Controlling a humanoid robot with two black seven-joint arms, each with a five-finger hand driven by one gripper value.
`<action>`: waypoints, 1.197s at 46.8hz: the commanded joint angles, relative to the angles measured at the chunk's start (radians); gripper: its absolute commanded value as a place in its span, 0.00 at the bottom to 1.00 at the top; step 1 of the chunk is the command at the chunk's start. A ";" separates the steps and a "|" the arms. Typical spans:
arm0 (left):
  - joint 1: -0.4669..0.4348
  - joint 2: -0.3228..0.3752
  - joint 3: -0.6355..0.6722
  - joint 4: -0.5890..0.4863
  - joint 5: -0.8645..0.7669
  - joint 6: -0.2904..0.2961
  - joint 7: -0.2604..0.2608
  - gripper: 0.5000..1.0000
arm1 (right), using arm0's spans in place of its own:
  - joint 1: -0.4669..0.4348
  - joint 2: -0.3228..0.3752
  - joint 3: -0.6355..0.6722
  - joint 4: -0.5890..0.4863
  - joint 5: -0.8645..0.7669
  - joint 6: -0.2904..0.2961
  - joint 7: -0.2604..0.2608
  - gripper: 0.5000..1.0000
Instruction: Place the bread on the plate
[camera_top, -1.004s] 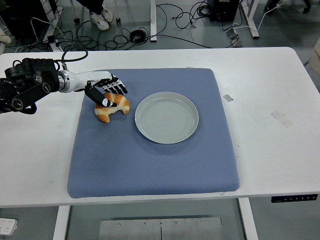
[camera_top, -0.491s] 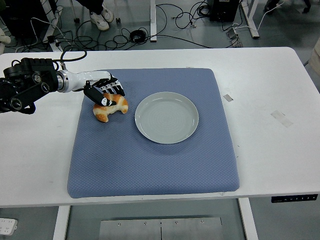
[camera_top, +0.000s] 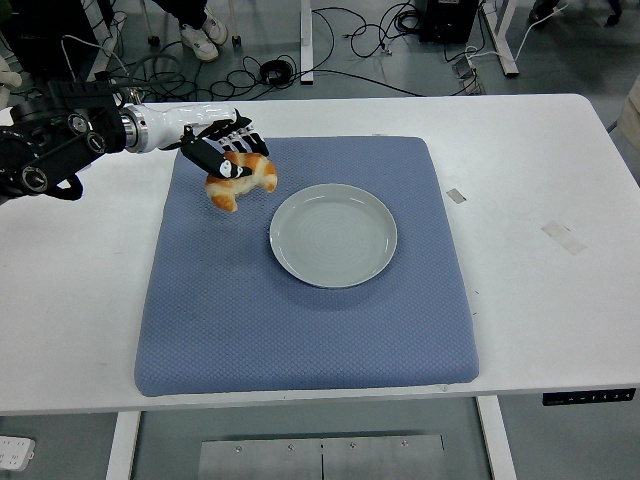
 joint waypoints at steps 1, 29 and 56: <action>-0.007 -0.027 0.000 0.000 0.001 0.000 0.000 0.27 | 0.001 0.000 0.000 -0.001 0.000 0.000 0.001 1.00; -0.010 -0.164 0.001 0.000 0.001 0.001 0.001 0.28 | 0.000 0.000 0.000 0.001 0.000 0.000 -0.001 1.00; 0.022 -0.172 0.004 0.000 0.001 0.009 0.001 0.34 | 0.000 0.000 0.000 0.001 0.000 0.000 0.001 1.00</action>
